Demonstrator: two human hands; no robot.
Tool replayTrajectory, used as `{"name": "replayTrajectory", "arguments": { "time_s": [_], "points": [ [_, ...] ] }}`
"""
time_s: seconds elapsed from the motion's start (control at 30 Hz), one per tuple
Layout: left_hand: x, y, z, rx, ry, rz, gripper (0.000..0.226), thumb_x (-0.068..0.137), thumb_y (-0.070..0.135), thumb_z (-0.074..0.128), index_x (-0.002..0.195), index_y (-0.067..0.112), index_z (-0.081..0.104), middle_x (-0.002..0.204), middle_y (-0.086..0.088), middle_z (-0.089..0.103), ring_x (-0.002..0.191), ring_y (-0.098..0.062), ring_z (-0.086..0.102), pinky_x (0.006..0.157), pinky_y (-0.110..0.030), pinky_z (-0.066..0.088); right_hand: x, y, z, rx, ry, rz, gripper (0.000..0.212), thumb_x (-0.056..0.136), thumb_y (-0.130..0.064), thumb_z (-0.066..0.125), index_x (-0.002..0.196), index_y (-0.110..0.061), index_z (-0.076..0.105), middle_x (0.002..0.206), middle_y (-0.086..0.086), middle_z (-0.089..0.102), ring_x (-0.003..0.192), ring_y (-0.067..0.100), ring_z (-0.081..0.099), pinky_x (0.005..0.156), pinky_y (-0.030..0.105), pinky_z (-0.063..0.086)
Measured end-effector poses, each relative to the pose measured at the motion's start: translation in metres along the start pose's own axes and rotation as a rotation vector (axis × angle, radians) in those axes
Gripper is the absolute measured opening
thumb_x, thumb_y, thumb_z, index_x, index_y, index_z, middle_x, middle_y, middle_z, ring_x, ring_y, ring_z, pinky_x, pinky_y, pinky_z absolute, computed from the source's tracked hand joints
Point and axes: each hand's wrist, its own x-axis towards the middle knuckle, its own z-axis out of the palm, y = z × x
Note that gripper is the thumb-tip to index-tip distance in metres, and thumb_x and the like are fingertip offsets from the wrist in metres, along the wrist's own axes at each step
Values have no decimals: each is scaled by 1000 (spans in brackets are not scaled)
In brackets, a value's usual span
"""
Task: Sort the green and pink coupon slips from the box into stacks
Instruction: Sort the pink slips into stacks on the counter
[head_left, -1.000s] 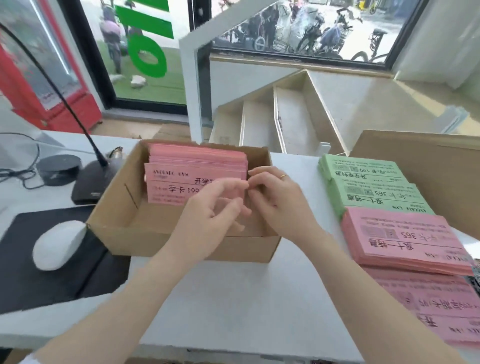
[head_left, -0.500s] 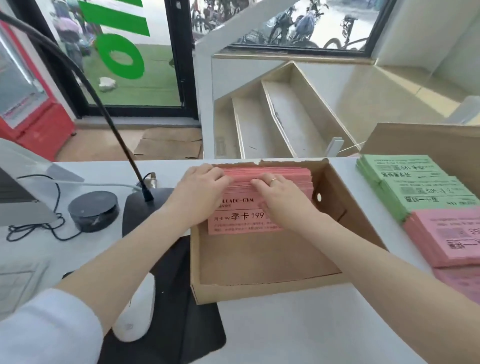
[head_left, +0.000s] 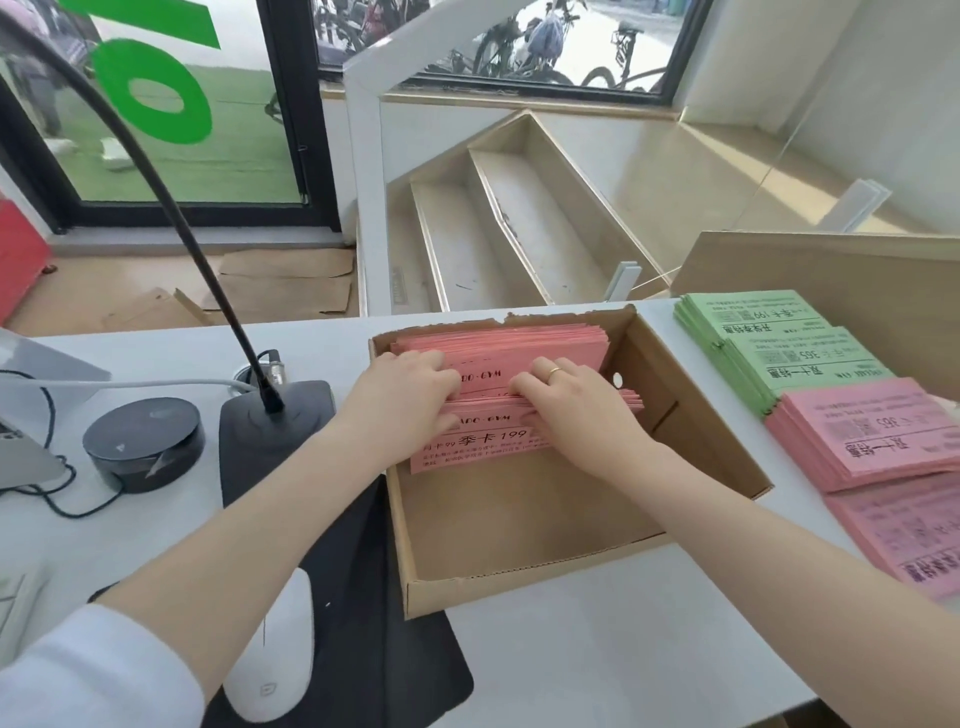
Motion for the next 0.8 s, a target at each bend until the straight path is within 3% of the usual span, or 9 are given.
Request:
{"name": "replayTrajectory", "arguments": {
  "time_s": [0.1,0.3,0.43,0.53,0.6,0.67,0.73,0.8],
  "points": [
    [-1,0,-1,-92,34,-42,22,91,34,51,108,19,50,106,2,53,96,-19,53,68,-29,39,-1,0,3,-101,125,-44,25,66,-1,53,86,-12,63,78,5,59,63,26,54,53,29,39],
    [2,-1,4,-79,129,-49,19,90,23,54,107,15,52,107,-3,48,102,-21,45,68,-29,37,11,-2,0,-272,242,-170,21,65,4,40,67,-13,52,65,2,54,56,22,50,50,28,35],
    [2,-2,5,-77,168,-7,16,86,21,58,97,10,53,102,-6,47,96,-22,42,72,-30,38,12,-1,0,-265,247,-212,21,58,4,59,68,-12,51,66,3,54,57,22,51,51,28,37],
    [2,-3,7,-60,174,33,16,85,23,59,95,10,58,99,-6,50,96,-24,43,75,-30,34,8,2,6,-174,100,-176,29,52,-5,78,69,-13,55,67,2,57,57,23,55,50,25,40],
    [0,-2,8,-47,206,80,15,80,21,65,88,8,63,93,-9,55,93,-29,46,73,-34,34,3,2,8,-100,10,-141,33,49,-2,80,69,-12,56,63,2,56,51,23,56,45,23,32],
    [-4,0,8,-82,236,106,14,76,19,70,81,8,63,84,-9,59,86,-31,50,71,-35,38,-2,5,5,18,13,-96,25,62,1,72,78,-9,57,71,6,58,58,28,59,45,25,27],
    [-14,6,5,-288,291,71,13,76,17,71,80,9,61,78,-2,62,80,-19,53,69,-31,44,-9,13,-10,96,94,-37,8,82,-7,60,89,-10,55,85,6,59,73,30,59,50,28,29],
    [-26,19,-5,-555,387,-33,13,79,17,70,86,14,60,73,13,58,70,3,53,66,-10,42,-19,19,-36,170,179,-14,8,89,-17,55,93,-10,55,92,4,59,80,31,59,52,30,35]
  ]
}}
